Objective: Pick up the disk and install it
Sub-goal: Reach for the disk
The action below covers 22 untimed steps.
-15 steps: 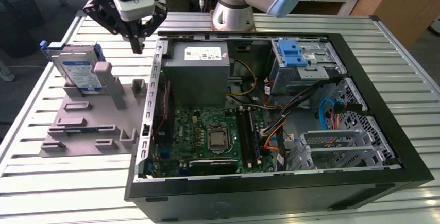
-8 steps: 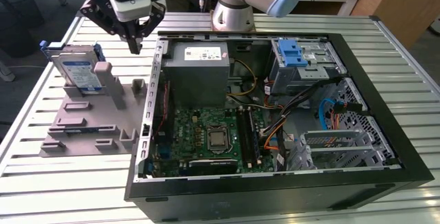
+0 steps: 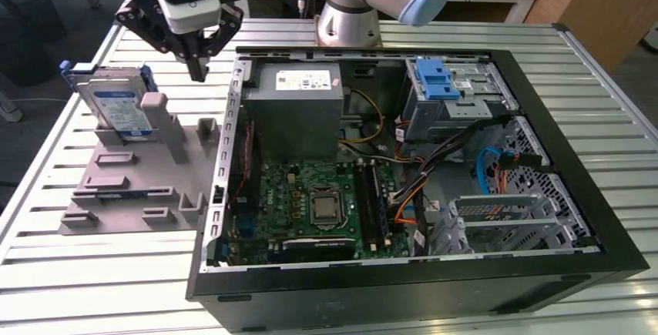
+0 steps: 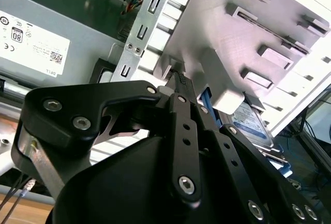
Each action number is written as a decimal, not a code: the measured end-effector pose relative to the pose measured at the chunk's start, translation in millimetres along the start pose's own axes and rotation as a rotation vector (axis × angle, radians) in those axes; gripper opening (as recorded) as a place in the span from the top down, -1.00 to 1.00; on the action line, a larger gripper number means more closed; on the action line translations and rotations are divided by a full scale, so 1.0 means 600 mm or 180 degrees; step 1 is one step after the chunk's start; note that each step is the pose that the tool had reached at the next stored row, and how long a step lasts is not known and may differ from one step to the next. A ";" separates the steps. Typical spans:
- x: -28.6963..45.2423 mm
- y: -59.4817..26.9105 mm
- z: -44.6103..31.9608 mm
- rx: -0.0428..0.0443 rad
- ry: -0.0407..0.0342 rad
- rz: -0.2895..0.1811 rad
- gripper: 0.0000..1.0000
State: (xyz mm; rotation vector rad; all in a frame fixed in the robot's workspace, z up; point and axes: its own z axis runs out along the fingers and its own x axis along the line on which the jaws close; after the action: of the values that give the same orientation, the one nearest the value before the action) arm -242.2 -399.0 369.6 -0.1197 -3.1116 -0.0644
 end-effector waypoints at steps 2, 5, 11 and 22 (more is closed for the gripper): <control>0.002 0.000 0.000 0.0000 0.0002 0.0000 0.79; 0.005 0.000 0.001 0.0001 0.0006 0.0000 0.79; 0.011 -0.001 0.003 0.0001 0.0012 0.0001 0.79; 0.021 -0.002 0.005 0.0002 0.0024 0.0001 0.79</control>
State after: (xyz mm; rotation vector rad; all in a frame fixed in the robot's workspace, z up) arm -255.2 -399.0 366.6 -0.1196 -3.1042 -0.0638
